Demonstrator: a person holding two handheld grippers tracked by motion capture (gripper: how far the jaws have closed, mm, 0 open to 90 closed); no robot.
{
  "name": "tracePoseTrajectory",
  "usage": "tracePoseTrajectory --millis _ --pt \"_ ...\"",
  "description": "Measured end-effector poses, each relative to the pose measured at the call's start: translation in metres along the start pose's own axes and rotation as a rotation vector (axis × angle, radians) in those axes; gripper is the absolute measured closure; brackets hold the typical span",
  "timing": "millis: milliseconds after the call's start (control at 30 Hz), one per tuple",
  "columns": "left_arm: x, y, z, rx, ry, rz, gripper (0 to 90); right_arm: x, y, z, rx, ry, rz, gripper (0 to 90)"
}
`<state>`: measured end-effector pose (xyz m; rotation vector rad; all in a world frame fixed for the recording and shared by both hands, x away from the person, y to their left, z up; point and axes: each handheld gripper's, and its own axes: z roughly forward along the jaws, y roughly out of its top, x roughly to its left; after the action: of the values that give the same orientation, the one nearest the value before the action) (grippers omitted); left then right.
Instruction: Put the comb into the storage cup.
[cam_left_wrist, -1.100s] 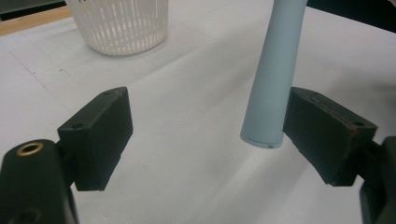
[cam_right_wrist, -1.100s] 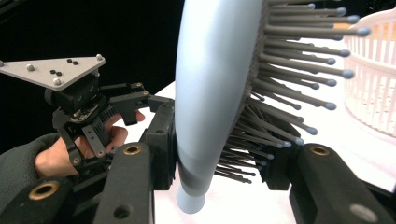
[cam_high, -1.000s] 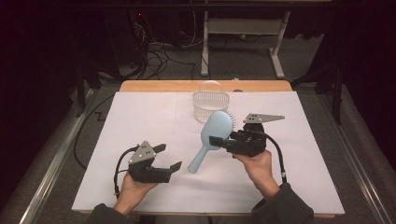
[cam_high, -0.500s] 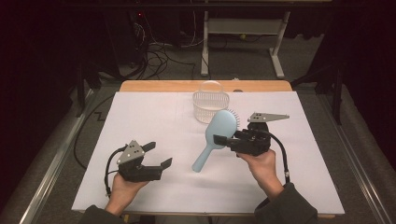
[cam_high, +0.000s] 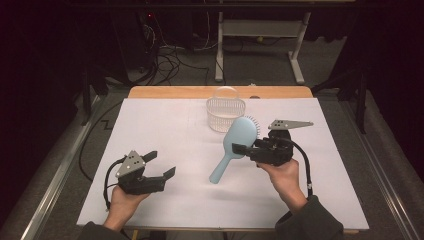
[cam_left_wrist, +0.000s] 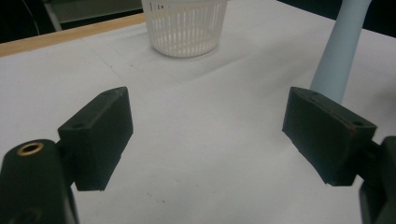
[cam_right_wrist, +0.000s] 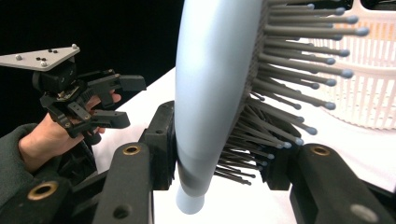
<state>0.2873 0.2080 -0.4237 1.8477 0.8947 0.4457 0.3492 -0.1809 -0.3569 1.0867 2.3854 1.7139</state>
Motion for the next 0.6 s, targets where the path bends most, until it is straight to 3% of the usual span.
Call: tracePoseTrajectory --millis 600 --pt "0.015 -0.013 -0.008 -0.031 0.056 -0.051 15.6 -0.007 0.005 -0.014 -0.002 -0.043 0.001 56.3"
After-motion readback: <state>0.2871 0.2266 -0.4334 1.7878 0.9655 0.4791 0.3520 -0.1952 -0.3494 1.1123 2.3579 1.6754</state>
